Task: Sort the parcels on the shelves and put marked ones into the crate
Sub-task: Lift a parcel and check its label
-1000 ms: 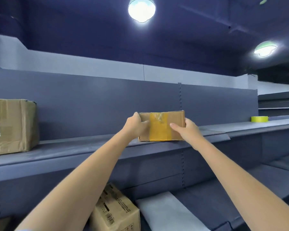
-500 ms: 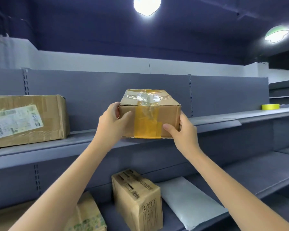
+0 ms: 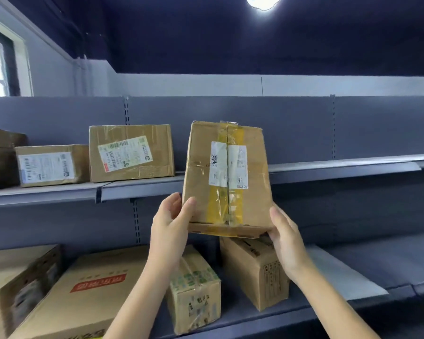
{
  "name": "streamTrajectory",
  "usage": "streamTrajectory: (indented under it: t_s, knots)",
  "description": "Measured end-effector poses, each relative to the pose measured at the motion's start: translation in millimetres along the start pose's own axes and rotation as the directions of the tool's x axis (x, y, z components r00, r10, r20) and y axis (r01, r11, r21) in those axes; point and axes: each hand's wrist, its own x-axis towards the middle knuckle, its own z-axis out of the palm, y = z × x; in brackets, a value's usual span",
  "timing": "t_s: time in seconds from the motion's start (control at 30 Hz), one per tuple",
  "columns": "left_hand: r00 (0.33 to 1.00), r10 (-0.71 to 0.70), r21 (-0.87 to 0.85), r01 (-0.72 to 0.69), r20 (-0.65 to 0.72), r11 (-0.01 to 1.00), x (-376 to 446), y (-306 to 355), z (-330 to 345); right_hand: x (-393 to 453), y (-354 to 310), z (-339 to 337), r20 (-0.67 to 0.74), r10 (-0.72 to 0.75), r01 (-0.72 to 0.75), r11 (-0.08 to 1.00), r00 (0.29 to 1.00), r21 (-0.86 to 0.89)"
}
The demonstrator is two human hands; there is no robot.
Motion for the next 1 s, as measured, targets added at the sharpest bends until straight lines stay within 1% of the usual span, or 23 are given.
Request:
streamTrajectory:
  t_s: [0.07,0.17,0.27,0.33,0.43,0.5,0.63,0.73,0.83,1.0]
  knots:
    - [0.999,-0.02,0.043,0.018,0.033,0.999,-0.3,-9.0,2.1,1.0,7.2,7.0,-0.031,0.097,-0.098,0.994,0.995,-0.046]
    - [1.0,-0.01,0.127,0.008,0.021,0.992,-8.7,-22.8,1.9,-3.3,20.3,14.3,-0.11,0.131,-0.149,0.972,0.985,-0.182]
    - [1.0,0.015,0.156,-0.016,0.008,0.988,-13.4,-32.2,-4.0,-7.0,26.4,15.7,-0.136,0.107,-0.138,0.96,0.985,-0.245]
    - [1.0,0.011,0.128,-0.011,-0.001,0.992,-16.0,-36.2,-6.4,-7.1,26.6,17.0,-0.129,0.087,-0.119,0.955,0.988,-0.271]
    - [1.0,-0.008,0.052,0.009,-0.026,0.999,-19.1,-39.9,-9.3,-7.5,22.6,19.6,-0.108,0.02,-0.051,0.954,0.994,-0.295]
    - [0.999,-0.011,-0.028,0.01,-0.041,1.0,-20.0,-41.3,-11.5,-7.9,18.1,20.0,-0.085,-0.031,0.007,0.961,0.996,-0.277]
    - [0.997,-0.023,-0.191,0.009,-0.071,0.981,-23.6,-39.7,-11.0,-7.2,6.3,22.9,-0.042,-0.092,0.087,0.988,0.995,-0.124]
    - [0.997,-0.009,-0.211,-0.006,-0.073,0.977,-26.6,-38.0,-9.2,-2.8,1.4,25.6,-0.051,-0.109,0.106,0.992,0.993,-0.071]
    - [0.997,-0.006,-0.224,-0.01,-0.073,0.975,-26.7,-38.2,-11.7,1.6,1.2,25.6,-0.039,-0.082,0.081,0.997,0.996,-0.011]
    - [0.997,0.006,-0.23,-0.025,-0.081,0.973,-22.2,-40.3,-13.8,11.2,6.9,24.9,0.009,-0.056,0.056,0.998,0.998,0.0]
